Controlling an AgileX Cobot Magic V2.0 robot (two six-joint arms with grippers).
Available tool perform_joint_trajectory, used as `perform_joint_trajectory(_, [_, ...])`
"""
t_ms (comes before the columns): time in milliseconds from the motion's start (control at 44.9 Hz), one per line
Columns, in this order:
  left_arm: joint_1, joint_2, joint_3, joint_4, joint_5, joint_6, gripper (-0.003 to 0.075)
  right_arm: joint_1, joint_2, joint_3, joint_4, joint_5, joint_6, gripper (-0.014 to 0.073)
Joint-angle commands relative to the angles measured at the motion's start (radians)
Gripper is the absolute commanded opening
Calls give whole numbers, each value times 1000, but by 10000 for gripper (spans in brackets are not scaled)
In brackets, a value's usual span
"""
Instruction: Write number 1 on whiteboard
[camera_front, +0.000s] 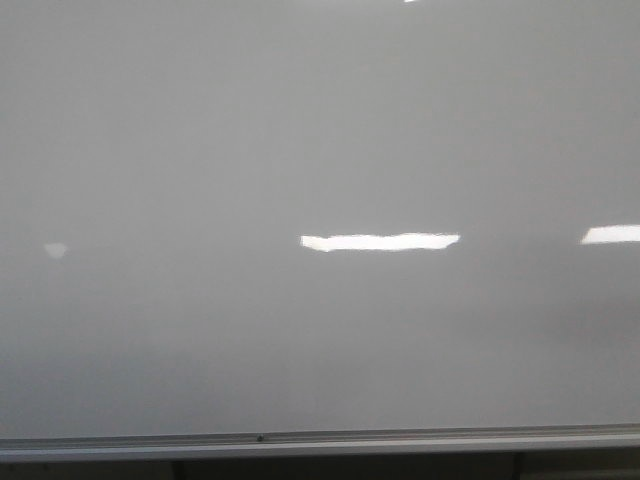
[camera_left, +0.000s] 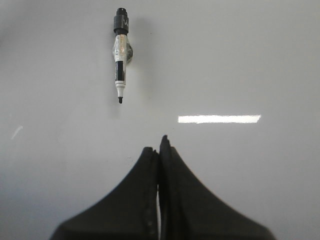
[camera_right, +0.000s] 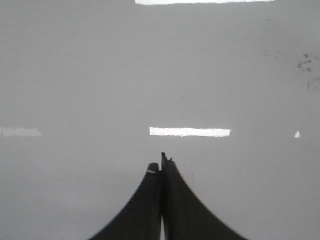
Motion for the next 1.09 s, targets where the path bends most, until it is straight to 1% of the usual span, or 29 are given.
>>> perform_joint_trajectory(0, [0, -20, 23, -9, -76, 3, -19, 2, -5, 0, 4, -76, -10, -58])
perform_joint_trajectory(824, [0, -20, 23, -11, -80, 3, -19, 2, -5, 0, 4, -76, -10, -58])
perform_joint_trajectory(935, [0, -20, 23, -11, -105, 3, -19, 2, -5, 0, 4, -76, -10, -58])
perform_joint_trajectory(1069, [0, -20, 23, -22, -183, 3, -19, 2, -5, -2, 4, -109, -10, -58])
